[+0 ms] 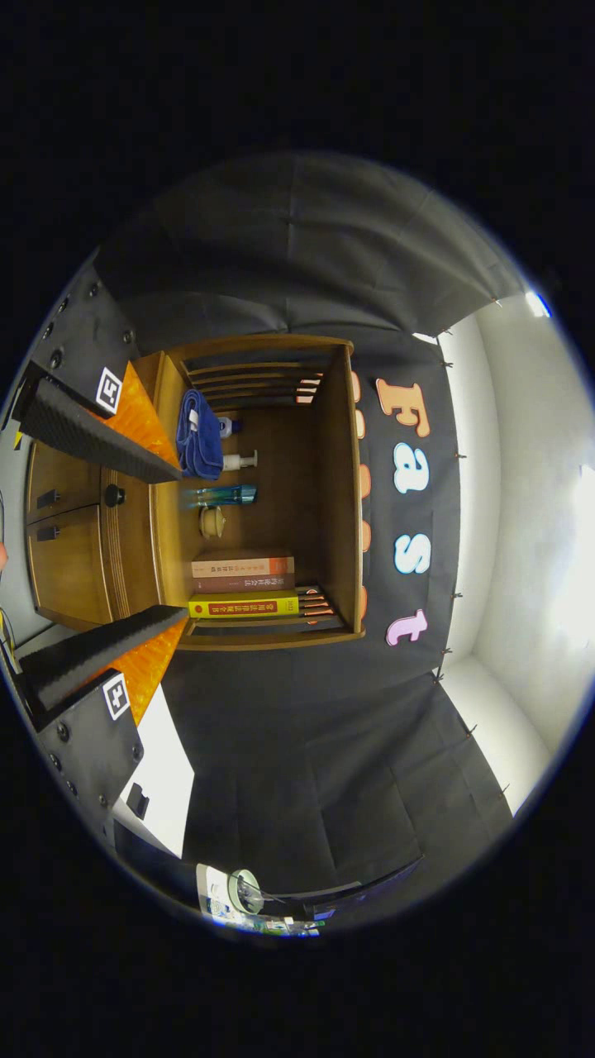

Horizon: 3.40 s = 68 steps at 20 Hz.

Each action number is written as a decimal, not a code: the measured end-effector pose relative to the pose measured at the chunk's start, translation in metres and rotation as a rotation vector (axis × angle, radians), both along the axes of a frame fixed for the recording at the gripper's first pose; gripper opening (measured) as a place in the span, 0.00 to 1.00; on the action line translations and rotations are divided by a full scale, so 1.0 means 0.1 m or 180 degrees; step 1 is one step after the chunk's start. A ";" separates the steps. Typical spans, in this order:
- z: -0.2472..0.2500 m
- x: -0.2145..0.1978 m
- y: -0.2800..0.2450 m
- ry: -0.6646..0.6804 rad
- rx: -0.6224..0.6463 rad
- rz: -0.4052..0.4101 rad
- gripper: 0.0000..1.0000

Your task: Pull open the drawer, take out the items inside it, and place them on the countertop above the cabinet.

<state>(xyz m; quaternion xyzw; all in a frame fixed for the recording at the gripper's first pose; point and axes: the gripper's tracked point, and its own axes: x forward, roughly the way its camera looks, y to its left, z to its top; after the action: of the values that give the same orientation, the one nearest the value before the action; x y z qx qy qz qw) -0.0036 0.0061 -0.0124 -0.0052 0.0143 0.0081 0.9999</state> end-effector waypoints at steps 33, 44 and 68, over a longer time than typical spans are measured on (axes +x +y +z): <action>-3.27 1.76 0.80 0.0809 -0.0045 0.0351 0.78; -3.21 1.77 0.84 0.0774 0.0034 0.0332 0.38; -1.87 0.36 0.58 0.0343 -0.0180 0.0375 0.18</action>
<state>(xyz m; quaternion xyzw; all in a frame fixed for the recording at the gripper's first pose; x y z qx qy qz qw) 0.0326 0.0641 -0.1999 -0.0338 0.0680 0.0667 0.9949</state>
